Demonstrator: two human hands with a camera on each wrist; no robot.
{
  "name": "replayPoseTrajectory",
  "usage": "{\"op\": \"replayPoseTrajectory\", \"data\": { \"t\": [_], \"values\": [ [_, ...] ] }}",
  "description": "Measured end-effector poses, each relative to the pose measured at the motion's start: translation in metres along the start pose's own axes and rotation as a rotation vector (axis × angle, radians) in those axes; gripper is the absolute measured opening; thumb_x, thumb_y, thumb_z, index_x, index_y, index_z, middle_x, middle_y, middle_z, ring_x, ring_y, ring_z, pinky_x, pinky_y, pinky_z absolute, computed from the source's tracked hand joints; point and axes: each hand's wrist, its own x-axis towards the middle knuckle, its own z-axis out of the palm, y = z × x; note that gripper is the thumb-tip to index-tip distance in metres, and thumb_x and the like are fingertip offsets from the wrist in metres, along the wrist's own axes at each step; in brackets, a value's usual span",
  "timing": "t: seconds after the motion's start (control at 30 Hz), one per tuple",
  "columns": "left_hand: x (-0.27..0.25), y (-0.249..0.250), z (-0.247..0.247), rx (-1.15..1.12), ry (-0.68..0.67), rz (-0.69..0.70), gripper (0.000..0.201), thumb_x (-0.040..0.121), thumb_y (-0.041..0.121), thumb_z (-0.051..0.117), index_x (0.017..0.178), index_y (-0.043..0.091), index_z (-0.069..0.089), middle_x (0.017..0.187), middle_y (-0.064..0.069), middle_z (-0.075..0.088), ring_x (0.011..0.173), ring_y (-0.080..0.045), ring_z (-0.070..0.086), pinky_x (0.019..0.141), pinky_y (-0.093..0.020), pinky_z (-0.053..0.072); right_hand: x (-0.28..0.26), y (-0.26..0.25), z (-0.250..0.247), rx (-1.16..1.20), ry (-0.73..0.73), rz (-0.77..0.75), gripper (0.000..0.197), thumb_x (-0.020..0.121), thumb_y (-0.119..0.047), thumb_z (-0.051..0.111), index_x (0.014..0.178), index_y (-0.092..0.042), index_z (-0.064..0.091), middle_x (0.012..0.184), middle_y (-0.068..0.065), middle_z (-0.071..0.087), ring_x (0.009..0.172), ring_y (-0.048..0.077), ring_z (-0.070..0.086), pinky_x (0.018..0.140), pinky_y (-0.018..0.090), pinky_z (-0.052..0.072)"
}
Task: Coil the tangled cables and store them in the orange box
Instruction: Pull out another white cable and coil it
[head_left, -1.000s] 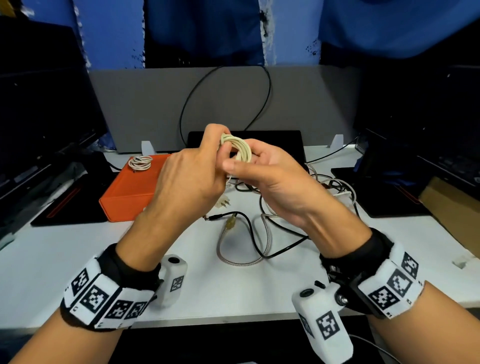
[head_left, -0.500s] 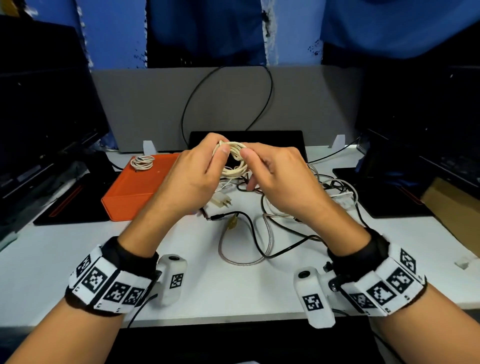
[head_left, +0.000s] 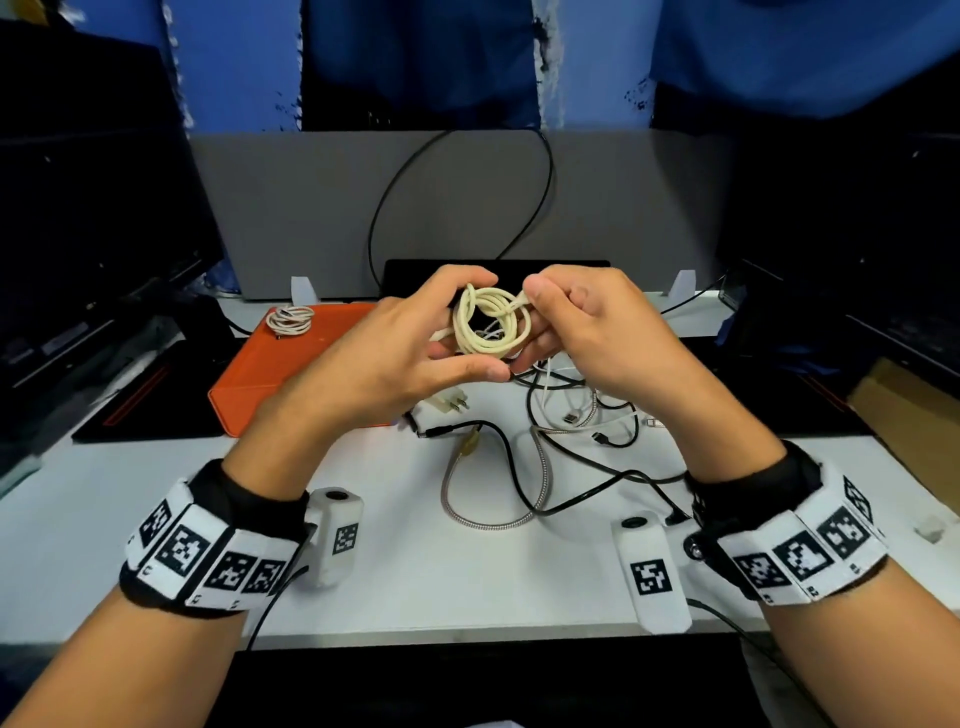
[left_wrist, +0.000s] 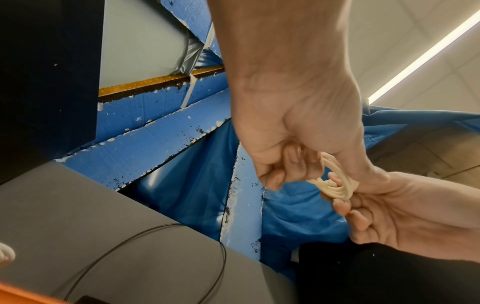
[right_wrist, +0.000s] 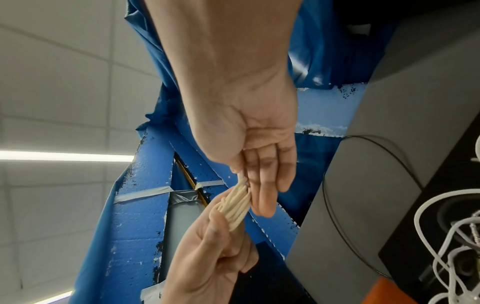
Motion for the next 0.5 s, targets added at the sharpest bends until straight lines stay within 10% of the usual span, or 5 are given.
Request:
{"op": "replayPoseTrajectory", "data": {
  "t": [0.13, 0.3, 0.5],
  "values": [
    [0.004, -0.002, 0.001, 0.097, 0.129, 0.035, 0.069, 0.08, 0.062, 0.068, 0.139, 0.031, 0.048, 0.109, 0.019, 0.068, 0.095, -0.003, 0.065, 0.08, -0.015, 0.05, -0.001, -0.004, -0.001, 0.071, 0.032, 0.023, 0.037, 0.112, -0.03, 0.042, 0.098, -0.003, 0.065, 0.08, 0.006, 0.079, 0.072, 0.02, 0.078, 0.083, 0.055, 0.06],
    [0.007, -0.008, 0.011, 0.124, 0.302, 0.062, 0.057, 0.09, 0.051, 0.072, 0.138, 0.03, 0.052, 0.108, 0.012, 0.074, 0.093, -0.014, 0.07, 0.083, -0.038, 0.056, 0.0, -0.005, 0.008, 0.188, 0.113, 0.042, 0.033, 0.112, -0.024, 0.041, 0.099, -0.007, 0.066, 0.081, 0.009, 0.079, 0.072, 0.023, 0.079, 0.081, 0.048, 0.062],
    [0.005, -0.003, 0.007, 0.226, 0.142, -0.003, 0.082, 0.083, 0.068, 0.055, 0.153, 0.029, 0.037, 0.119, 0.002, 0.073, 0.101, -0.017, 0.066, 0.086, -0.036, 0.053, 0.0, -0.002, 0.007, 0.149, 0.123, 0.048, 0.035, 0.111, -0.025, 0.044, 0.097, -0.003, 0.067, 0.083, 0.009, 0.079, 0.072, 0.022, 0.079, 0.08, 0.051, 0.063]
  ]
}}
